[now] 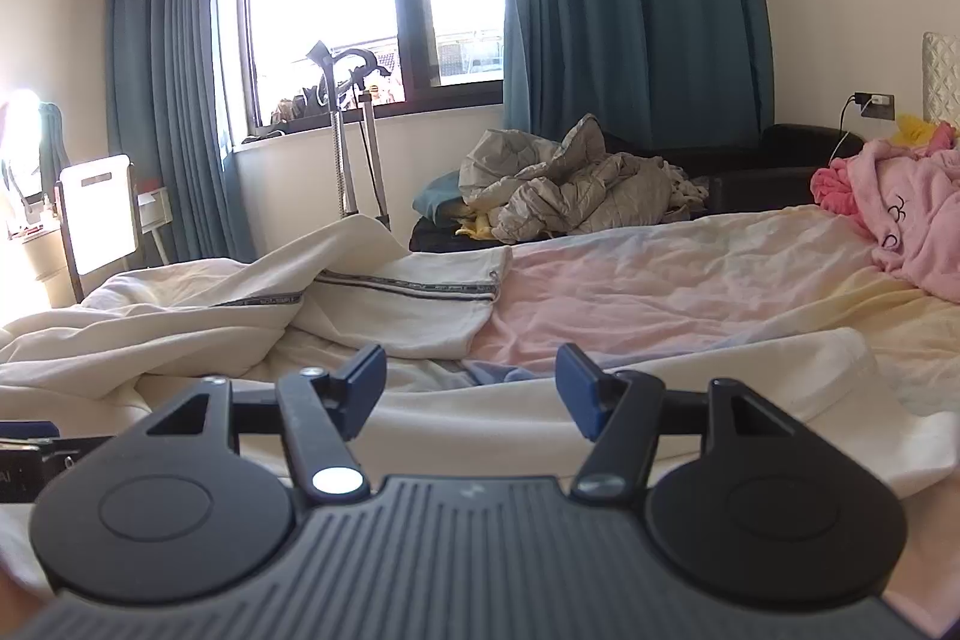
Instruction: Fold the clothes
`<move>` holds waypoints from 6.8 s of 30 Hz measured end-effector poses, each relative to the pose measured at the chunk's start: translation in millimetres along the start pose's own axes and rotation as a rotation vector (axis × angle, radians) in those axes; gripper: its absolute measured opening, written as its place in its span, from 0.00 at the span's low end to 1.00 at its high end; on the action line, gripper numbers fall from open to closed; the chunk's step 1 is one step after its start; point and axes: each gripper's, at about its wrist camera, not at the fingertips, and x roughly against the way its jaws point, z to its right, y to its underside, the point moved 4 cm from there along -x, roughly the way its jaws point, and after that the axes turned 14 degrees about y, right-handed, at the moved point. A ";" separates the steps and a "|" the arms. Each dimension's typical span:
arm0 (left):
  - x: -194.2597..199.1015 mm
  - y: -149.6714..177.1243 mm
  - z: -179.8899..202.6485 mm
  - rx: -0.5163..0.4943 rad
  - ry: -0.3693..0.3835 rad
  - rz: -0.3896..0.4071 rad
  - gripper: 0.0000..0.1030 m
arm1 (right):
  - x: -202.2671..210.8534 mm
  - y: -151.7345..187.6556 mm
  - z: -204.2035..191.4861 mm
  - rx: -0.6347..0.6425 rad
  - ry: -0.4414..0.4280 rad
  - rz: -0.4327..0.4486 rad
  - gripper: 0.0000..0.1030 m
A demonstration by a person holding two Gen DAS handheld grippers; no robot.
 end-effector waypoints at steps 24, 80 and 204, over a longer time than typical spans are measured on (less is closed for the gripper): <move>-4.2 0.7 3.1 -0.006 0.007 0.038 0.84 | -64.8 6.8 -7.8 0.026 -0.029 -0.150 0.61; -42.6 9.9 -71.3 0.244 -0.051 0.139 0.85 | -279.4 -168.9 149.2 -0.406 0.479 -0.266 0.07; 122.5 -14.8 -160.3 0.623 -0.397 0.155 0.91 | -68.9 56.0 301.0 -0.741 0.571 -0.528 0.54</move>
